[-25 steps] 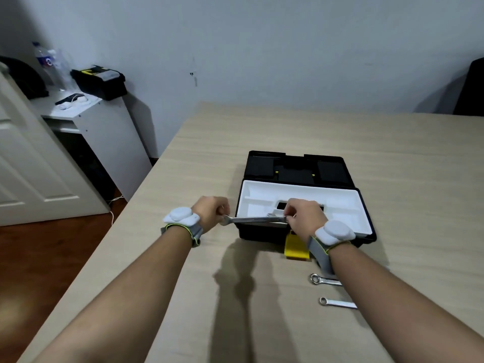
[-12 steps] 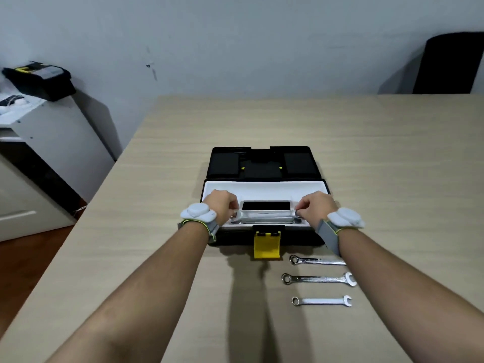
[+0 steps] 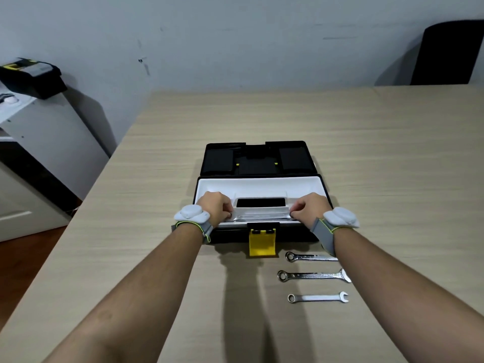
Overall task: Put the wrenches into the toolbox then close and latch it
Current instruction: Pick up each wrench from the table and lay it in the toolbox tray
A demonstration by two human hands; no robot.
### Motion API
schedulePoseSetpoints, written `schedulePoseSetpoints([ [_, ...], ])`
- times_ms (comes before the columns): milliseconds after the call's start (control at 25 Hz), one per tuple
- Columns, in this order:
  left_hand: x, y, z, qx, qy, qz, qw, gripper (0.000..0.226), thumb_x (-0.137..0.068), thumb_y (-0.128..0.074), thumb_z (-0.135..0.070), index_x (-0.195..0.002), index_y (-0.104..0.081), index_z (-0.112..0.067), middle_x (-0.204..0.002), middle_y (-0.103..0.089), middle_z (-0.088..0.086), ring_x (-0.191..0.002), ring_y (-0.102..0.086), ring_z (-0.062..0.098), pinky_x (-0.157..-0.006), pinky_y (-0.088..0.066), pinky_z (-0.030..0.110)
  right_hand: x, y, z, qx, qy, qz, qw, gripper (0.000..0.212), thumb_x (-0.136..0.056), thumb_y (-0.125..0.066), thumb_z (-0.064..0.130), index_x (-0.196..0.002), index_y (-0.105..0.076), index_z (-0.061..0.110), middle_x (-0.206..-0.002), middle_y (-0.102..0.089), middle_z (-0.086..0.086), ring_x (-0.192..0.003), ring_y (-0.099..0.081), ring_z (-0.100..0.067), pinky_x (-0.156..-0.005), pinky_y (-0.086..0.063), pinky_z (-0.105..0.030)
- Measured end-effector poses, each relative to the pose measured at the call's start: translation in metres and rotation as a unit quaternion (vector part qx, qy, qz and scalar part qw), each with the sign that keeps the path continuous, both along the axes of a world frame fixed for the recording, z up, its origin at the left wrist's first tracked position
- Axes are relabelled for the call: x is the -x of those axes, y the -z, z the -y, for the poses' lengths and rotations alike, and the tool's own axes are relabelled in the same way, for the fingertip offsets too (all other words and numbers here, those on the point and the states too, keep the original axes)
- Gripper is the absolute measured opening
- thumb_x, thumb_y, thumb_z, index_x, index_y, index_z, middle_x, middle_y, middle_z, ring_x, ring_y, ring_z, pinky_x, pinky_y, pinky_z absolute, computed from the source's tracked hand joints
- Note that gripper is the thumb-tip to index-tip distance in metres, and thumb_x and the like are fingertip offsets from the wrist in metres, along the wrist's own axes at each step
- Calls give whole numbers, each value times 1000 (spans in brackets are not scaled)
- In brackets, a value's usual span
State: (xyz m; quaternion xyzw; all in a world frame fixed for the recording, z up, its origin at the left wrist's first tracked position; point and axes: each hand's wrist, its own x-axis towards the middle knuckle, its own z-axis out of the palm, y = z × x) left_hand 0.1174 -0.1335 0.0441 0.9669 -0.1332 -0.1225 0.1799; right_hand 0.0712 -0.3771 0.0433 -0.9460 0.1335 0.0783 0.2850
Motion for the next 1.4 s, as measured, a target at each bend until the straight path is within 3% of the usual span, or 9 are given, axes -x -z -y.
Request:
schedulePoseSetpoints([
  [320, 0, -6, -4, 16, -6, 6, 1000, 17, -77, -70, -6, -93, -74, -9, -94, -76, 11, -94, -67, 25, -83, -54, 31, 5, -4, -1, 13, 3, 26, 1000, 13, -79, -67, 15, -85, -77, 9, -93, -76, -11, -94, -67, -27, -80, -53, -31],
  [480, 5, -27, 1, 27, 4, 58, 998, 14, -79, -65, -11, -91, -72, -12, -89, -76, 7, -91, -66, 24, -82, -54, 33, 8, -24, 5, 30, 18, 53, 998, 18, -83, -59, 15, -87, -75, 10, -94, -75, -10, -91, -66, -29, -79, -55, -34],
  [680, 18, -57, 46, 33, 68, 99, 992, 11, -83, -61, -18, -88, -71, -16, -88, -75, 3, -86, -66, 24, -72, -48, 28, 25, -50, 23, 22, 41, 89, 995, 17, -82, -58, 14, -85, -75, 11, -94, -75, -9, -93, -66, -27, -82, -54, -33],
  [1000, 77, -25, 114, -16, 217, 50, 975, 16, -87, -57, -23, -97, -68, -16, -102, -72, 7, -98, -63, 28, -81, -53, 35, 94, -12, 72, 51, 111, 24, 992, 16, -82, -60, 16, -88, -74, 11, -97, -75, -14, -94, -67, -31, -84, -55, -33],
  [1160, 107, 25, 120, -95, 288, -35, 952, 21, -87, -55, -17, -104, -68, -14, -110, -71, 10, -101, -64, 31, -83, -55, 35, 125, 27, 84, 86, 50, -74, 992, 22, -82, -62, 19, -101, -73, 18, -111, -72, -12, -104, -65, -29, -90, -53, -31],
  [1400, 108, 61, 107, -126, 279, -31, 951, 25, -86, -54, -14, -109, -63, -13, -122, -60, 11, -109, -59, 31, -84, -50, 35, 136, 59, 84, 131, -76, -110, 982, 24, -83, -55, 16, -102, -69, 22, -119, -65, -7, -107, -61, -27, -87, -50, -30],
])
